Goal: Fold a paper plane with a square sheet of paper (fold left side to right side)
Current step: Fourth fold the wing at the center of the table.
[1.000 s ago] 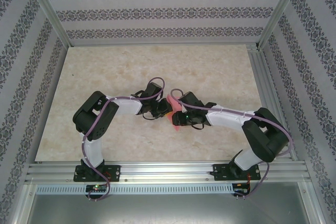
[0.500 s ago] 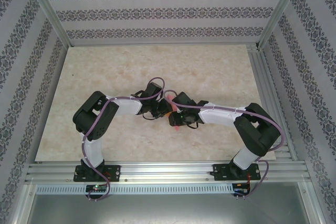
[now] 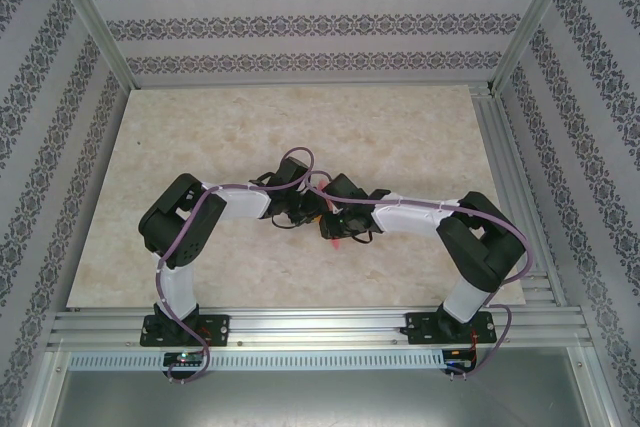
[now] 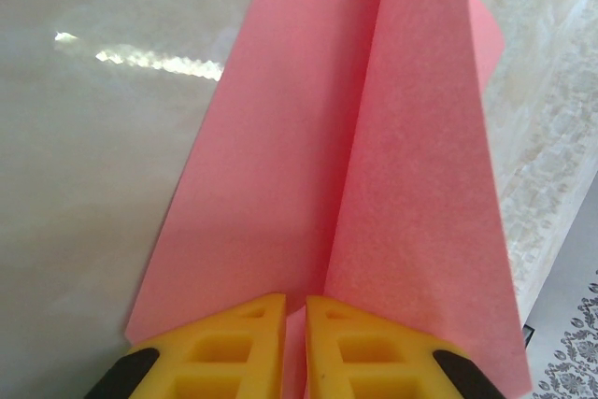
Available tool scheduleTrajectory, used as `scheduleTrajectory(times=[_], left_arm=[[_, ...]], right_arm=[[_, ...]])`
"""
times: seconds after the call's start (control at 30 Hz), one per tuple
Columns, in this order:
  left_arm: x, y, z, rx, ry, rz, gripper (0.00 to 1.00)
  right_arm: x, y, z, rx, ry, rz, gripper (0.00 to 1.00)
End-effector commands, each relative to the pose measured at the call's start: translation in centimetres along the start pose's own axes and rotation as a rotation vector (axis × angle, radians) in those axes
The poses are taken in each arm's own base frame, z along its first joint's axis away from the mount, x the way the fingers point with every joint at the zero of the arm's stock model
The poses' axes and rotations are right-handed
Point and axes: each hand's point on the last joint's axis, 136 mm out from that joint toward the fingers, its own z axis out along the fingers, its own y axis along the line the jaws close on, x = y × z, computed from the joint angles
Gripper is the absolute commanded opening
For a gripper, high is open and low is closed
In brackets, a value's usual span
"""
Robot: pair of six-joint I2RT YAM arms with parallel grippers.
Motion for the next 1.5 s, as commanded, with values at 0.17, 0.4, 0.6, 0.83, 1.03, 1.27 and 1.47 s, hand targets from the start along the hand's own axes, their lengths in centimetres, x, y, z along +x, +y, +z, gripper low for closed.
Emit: scheduleTrajectory(times=[0.17,0.4,0.6,0.83,1.03,1.27,1.47], left_arm=[[0.8,0.7,0.6,-0.019,0.026,0.007,0.16],[0.8,0.6,0.4,-0.018,0.023,0.009,0.16],[0.9,1.1,0.5,-0.031,0.022,0.006,0.16],[0.9,1.6,0.7,-0.046,0.023,0.000,0.16],[0.9,2.1,1.0,-0.067,0.030,0.003,0.16],[0.8,2.4,1.3,-0.091,0.034,0.009,0.21],[0.9,2.2,1.6,-0.100,0.040,0.019,0.28]], right_arm=[[-0.8,0.4,0.6,-0.027,-0.028,-0.004,0.24],[-0.3,-0.4,0.9,-0.087,-0.034,0.047,0.09],[-0.6,-0.8,0.2,-0.169,-0.077,0.087,0.05],[-1.0,-1.0,-0.6,-0.260,-0.108,0.105,0.06],[-1.0,-0.8,-0.9,-0.325,-0.116,0.100,0.06],[-0.9,-0.4,-0.9,-0.366,-0.107,0.098,0.07],[-1.1,-0.6,-1.0,-0.373,-0.104,0.100,0.11]])
